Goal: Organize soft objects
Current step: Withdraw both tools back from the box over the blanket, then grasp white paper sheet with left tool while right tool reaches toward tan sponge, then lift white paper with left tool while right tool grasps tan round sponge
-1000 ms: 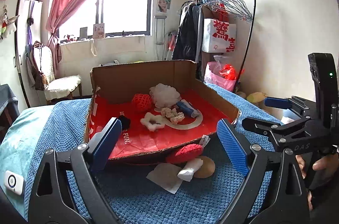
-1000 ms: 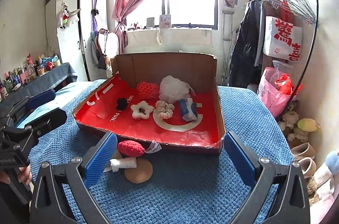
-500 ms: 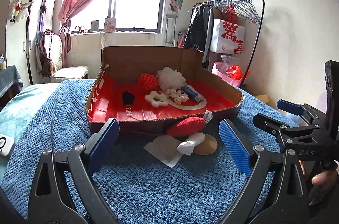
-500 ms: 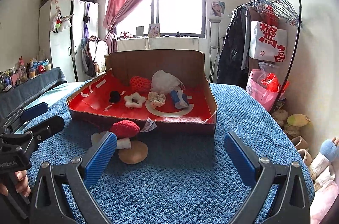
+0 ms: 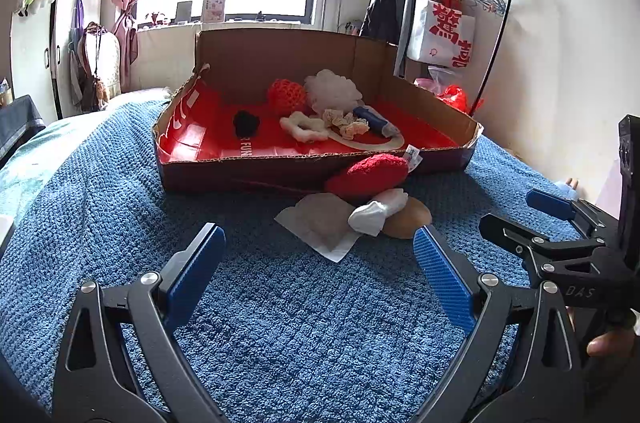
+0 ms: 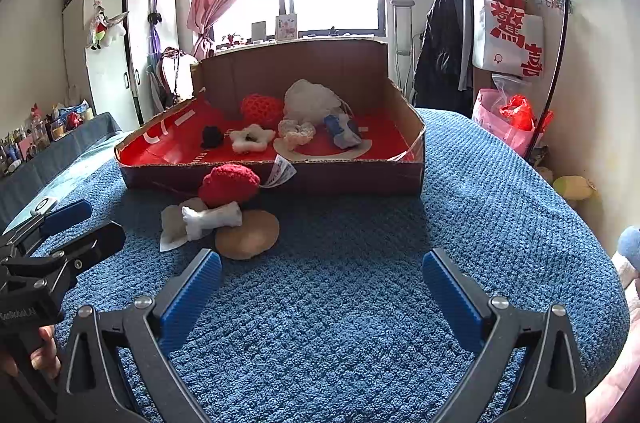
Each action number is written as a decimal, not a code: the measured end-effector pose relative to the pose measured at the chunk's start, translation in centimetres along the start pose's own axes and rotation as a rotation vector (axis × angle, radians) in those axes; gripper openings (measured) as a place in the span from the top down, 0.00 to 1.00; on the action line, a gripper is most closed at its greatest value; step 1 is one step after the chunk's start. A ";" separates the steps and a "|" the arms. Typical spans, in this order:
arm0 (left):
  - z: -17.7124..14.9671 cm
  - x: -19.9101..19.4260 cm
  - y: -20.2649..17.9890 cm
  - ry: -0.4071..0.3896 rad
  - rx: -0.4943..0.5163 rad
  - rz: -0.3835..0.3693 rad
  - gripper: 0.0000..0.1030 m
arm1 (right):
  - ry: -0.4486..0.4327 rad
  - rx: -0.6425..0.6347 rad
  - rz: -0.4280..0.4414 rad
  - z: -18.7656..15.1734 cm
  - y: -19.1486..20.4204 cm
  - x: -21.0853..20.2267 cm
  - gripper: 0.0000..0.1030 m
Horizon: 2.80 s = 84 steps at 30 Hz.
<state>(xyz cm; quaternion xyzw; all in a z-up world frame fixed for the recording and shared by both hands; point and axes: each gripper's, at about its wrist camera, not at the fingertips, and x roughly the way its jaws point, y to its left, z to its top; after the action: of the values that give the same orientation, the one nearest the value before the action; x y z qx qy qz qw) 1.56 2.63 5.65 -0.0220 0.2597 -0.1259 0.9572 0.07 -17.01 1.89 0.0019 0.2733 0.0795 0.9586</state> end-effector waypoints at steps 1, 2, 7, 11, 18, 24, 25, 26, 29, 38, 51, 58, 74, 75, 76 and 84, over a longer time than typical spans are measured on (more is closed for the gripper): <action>-0.1 0.1 0.1 0.005 -0.003 -0.001 0.06 | 0.007 0.002 0.002 -0.1 0.0 0.2 0.00; -0.2 0.3 0.1 0.013 -0.007 -0.002 0.06 | 0.013 0.003 0.002 -0.2 0.0 0.3 0.00; -0.3 0.8 0.4 0.040 -0.017 0.001 0.06 | 0.032 0.013 0.011 -0.6 -0.1 0.8 0.00; -0.3 1.3 0.6 0.065 -0.025 0.002 0.06 | 0.046 0.020 0.017 -0.5 -0.1 1.3 0.00; 0.8 1.7 0.9 0.110 -0.017 0.001 0.06 | 0.096 0.041 0.071 0.6 -0.3 2.1 0.00; 2.3 3.7 1.8 0.232 0.009 -0.104 0.06 | 0.228 0.007 0.172 2.2 -0.2 4.9 0.00; 2.5 4.2 2.1 0.263 0.007 -0.120 0.06 | 0.246 -0.003 0.186 2.4 -0.1 5.3 0.00; 2.7 4.7 2.3 0.284 0.010 -0.135 0.06 | 0.263 -0.012 0.204 2.6 0.0 5.8 0.00; 2.9 6.2 2.5 0.334 0.061 -0.155 0.07 | 0.311 -0.050 0.226 3.0 0.4 7.1 0.00; 3.7 9.9 0.9 0.389 0.263 -0.177 0.17 | 0.372 -0.188 0.281 3.9 2.4 9.4 0.12; 3.7 9.8 0.1 0.370 0.314 -0.269 0.69 | 0.308 -0.215 0.392 4.4 2.8 7.8 0.59; 4.5 7.5 1.2 0.315 0.245 -0.285 0.73 | 0.248 -0.163 0.384 5.4 1.5 5.7 0.61; 2.7 7.5 1.5 0.348 0.245 -0.252 0.26 | 0.278 -0.160 0.304 3.6 0.0 5.3 0.19; 2.8 7.4 1.5 0.343 0.246 -0.265 0.26 | 0.275 -0.168 0.308 3.6 0.3 5.2 0.18; 2.9 7.5 1.5 0.347 0.245 -0.270 0.26 | 0.280 -0.173 0.313 3.5 0.5 5.3 0.18; 2.7 9.3 0.2 0.386 0.329 -0.185 0.26 | 0.297 -0.236 0.243 2.6 2.3 6.5 0.20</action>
<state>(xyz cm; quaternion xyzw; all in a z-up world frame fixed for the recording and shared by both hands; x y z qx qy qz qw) 10.74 0.43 3.34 0.1345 0.4102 -0.2551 0.8652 6.53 -13.61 0.77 -0.0893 0.3981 0.2254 0.8848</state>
